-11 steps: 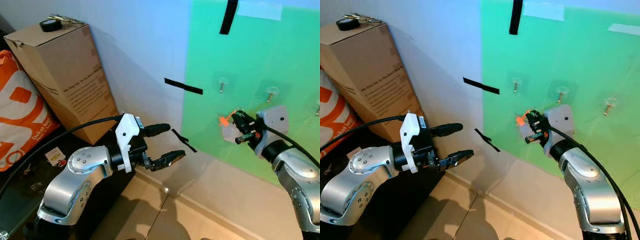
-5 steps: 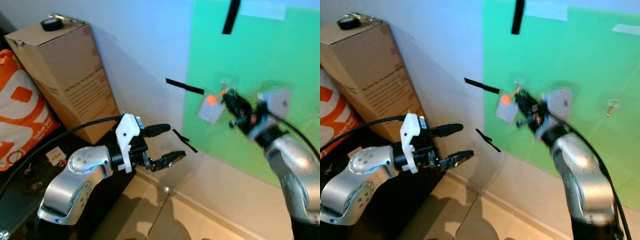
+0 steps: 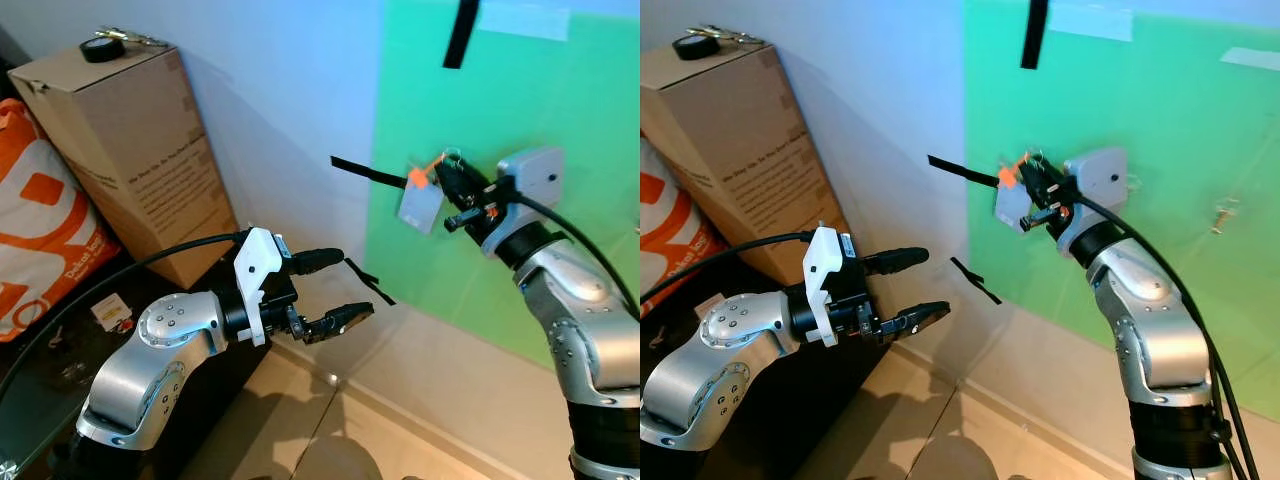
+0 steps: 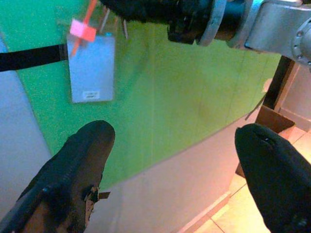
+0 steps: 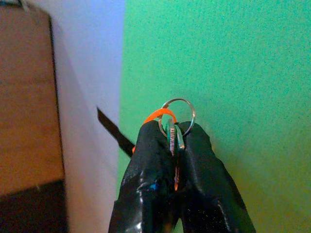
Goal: Hang keys on a hook
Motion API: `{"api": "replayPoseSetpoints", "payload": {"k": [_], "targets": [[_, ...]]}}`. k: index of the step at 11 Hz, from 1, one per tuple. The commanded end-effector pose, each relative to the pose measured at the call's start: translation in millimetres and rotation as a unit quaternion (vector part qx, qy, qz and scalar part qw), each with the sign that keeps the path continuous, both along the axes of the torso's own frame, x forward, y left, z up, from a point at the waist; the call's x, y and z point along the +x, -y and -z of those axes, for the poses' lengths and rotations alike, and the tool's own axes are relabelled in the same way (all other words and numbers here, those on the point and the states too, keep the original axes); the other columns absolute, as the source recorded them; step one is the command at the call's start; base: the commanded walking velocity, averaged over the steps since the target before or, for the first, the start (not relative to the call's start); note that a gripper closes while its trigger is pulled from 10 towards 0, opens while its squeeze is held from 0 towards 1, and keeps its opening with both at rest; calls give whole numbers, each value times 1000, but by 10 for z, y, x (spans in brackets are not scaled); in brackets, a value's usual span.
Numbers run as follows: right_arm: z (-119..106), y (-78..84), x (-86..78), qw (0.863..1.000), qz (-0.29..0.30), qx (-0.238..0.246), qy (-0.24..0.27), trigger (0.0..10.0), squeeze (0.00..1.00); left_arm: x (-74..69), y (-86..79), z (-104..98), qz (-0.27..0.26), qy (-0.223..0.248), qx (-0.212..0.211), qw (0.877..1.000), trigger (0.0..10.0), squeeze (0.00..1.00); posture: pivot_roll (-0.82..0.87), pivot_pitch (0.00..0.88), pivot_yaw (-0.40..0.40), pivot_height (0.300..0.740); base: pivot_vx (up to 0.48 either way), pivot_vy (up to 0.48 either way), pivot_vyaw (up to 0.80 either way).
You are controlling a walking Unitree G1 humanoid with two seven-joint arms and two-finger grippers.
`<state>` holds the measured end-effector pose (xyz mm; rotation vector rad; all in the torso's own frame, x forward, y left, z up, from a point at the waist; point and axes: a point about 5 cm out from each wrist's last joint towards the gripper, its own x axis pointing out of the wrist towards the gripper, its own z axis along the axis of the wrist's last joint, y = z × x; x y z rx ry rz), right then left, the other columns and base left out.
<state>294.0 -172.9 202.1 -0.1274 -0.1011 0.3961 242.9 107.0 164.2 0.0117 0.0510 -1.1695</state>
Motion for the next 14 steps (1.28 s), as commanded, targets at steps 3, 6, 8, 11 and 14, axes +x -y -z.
{"api": "replayPoseSetpoints", "payload": {"k": [3,6,8,11,14], "targets": [[135,178,-51,998,46,-27,-26,0,0,-5,-18,-20,0,2,4,1000,10000,1000,-25,0,83,740,0,0,0],[172,338,-152,996,77,-26,-33,0,0,0,-6,-16,5,0,5,1000,10000,1000,-33,0,94,740,0,0,0],[178,403,-192,995,89,-27,-34,0,0,5,-5,-18,7,1,5,1000,10000,1000,-33,0,97,740,0,0,0],[221,365,-227,995,86,-24,-41,0,0,5,-12,-21,7,1,8,1000,10000,1000,-30,0,96,740,0,0,0],[244,239,-200,996,68,-46,-39,4902,0,15,-3,-31,7,4,8,1000,10000,1000,-30,0,100,740,0,0,0]]}}
